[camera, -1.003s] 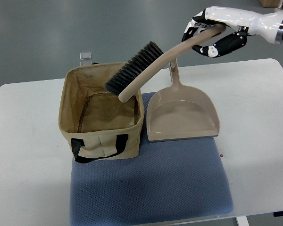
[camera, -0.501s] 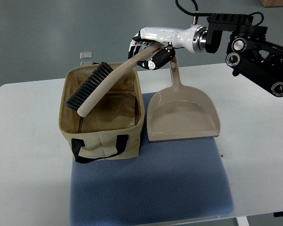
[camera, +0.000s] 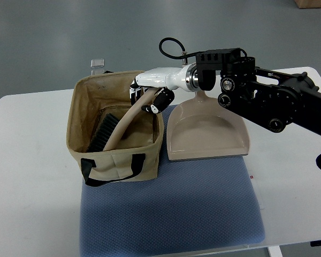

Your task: Put pink broom in yellow bag with right hand

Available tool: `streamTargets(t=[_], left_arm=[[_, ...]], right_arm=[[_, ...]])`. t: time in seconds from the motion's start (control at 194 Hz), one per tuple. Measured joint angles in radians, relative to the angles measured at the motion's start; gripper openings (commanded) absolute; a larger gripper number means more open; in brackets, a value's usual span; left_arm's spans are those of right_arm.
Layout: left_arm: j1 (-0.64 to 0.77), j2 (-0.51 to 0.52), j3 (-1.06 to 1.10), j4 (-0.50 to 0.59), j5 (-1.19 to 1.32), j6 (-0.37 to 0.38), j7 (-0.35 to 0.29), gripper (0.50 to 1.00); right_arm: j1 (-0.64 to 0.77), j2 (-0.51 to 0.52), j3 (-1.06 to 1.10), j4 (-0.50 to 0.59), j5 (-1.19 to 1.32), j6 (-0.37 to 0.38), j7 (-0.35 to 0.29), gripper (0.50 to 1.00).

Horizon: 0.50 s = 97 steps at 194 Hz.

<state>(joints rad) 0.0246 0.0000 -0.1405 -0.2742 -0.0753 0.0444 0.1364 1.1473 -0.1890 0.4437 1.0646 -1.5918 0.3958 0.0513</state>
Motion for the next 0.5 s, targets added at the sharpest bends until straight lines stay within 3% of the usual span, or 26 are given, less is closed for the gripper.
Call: streamTargets(t=[0.295,0.501], left_arm=[[0.0,0.0,0.001,0.003,0.0,0.0,0.0,1.0],[0.0,0.0,0.001,0.008,0.0,0.0,0.0,1.0]], right_arm=[[0.094,-0.019,0.033,0.002,0.023,0.006,0.002,0.94],[0.135,-0.064,0.252,-0.007,0.085,0.008,-0.005,0.94]])
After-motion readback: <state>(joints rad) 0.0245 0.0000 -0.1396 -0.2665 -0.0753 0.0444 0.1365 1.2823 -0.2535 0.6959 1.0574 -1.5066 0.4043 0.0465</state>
